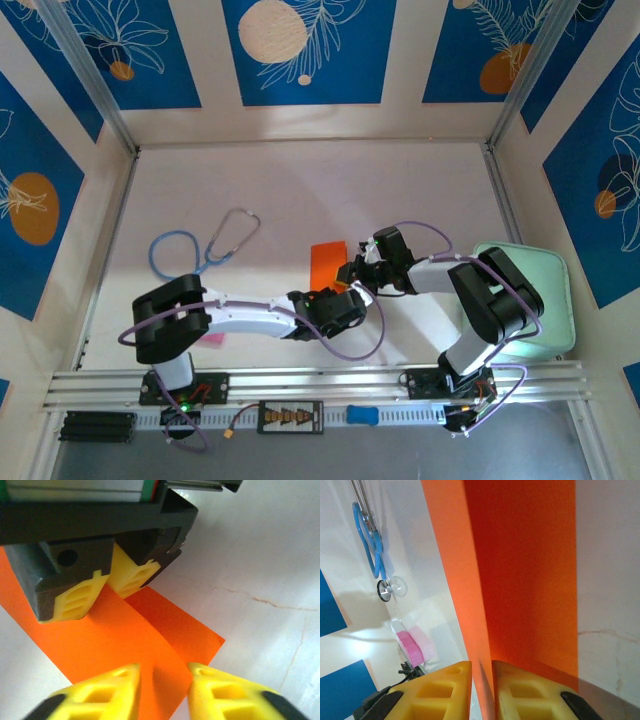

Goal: Fold a paper plane with a square sheet of paper (pick it up from the middle)
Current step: Fold the triangle a second time at the center of the table.

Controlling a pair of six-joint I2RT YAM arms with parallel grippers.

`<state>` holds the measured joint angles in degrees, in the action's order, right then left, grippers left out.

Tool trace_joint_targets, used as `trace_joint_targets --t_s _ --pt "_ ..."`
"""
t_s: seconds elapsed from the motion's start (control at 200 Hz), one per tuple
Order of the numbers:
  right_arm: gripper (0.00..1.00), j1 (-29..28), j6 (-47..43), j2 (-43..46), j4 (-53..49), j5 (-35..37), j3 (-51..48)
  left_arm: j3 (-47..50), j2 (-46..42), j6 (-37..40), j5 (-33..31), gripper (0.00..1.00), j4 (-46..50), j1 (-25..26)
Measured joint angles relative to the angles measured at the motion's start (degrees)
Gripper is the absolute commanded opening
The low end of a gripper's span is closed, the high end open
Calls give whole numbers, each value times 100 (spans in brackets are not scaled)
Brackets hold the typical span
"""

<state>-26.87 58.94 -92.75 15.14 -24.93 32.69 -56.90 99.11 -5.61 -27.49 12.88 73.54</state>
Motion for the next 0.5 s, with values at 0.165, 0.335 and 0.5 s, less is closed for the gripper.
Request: trace_joint_targets --t_s 0.165,0.335,0.5 --pt "20 2 2 20 -44 11 -2 0 -2 -44 22 2 2 -2" --pt "30 28 -4 247 -221 162 -20 0 -50 -136 363 0 2 -109" --pt "45 114 -120 894 -723 570 -109 79 -422 -516 1283 0 -105 -527"
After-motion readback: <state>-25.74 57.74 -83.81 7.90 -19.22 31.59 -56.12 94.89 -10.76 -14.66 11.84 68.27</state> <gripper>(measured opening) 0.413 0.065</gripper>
